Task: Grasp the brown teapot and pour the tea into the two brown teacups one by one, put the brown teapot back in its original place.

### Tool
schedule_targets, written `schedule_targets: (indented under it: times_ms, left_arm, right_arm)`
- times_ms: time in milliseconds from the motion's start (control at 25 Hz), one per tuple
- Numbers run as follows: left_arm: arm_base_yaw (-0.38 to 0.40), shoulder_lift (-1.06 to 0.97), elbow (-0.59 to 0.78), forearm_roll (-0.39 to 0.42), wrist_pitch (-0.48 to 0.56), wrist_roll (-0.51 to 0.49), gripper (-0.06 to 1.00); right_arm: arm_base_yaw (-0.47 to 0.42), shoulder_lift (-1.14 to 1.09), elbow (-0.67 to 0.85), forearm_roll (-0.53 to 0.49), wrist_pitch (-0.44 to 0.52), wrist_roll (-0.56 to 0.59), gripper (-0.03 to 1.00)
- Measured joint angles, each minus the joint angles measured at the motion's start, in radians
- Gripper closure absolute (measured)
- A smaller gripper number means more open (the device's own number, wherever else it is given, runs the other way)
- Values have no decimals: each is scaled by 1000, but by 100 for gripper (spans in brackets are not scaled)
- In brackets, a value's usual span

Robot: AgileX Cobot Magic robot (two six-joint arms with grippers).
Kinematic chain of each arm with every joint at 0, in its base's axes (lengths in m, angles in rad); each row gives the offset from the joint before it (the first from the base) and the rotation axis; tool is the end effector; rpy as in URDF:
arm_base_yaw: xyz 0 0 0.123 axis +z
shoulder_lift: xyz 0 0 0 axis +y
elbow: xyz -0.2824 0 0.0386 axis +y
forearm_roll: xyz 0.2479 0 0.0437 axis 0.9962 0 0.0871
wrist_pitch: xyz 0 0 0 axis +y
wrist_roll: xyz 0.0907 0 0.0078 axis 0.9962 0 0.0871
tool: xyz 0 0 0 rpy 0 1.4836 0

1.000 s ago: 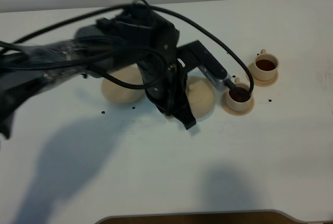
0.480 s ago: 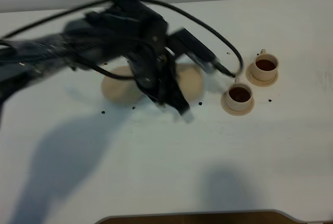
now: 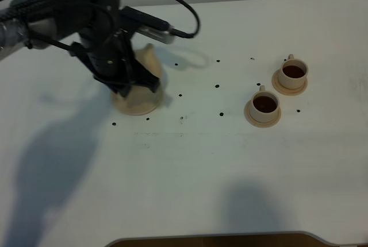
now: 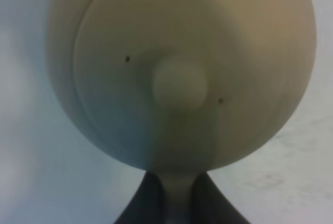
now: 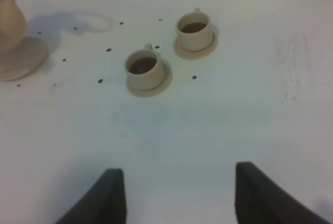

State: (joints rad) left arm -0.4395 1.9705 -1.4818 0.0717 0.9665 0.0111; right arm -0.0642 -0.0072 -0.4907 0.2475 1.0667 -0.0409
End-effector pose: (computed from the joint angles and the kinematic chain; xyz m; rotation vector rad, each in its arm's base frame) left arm 0.3671 -0.1667 0.2013 0.7041 2.8442 0.0271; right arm -0.0052 0.0199 0.2761 0.0117 2.0351 0.2306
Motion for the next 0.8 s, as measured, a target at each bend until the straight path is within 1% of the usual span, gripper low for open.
schedule_targets:
  times_ms: [160, 240, 480, 600, 800]
  left_arm:
    - [39, -1, 57, -11, -28, -20, 80]
    - [46, -1, 85, -11, -48, -26, 80]
    - [48, -1, 119, -21, -142, -66, 80]
    - [48, -1, 120, -25, -162, -75, 80]
    - [48, -1, 134, -37, -166, -81, 80]
  right_arm:
    - [0, 0, 0, 0, 0, 0, 49]
    - [0, 0, 0, 0, 0, 0, 49]
    - [0, 0, 0, 0, 0, 0, 49]
    - [0, 0, 0, 0, 0, 0, 49]
    - [0, 0, 0, 0, 0, 0, 49]
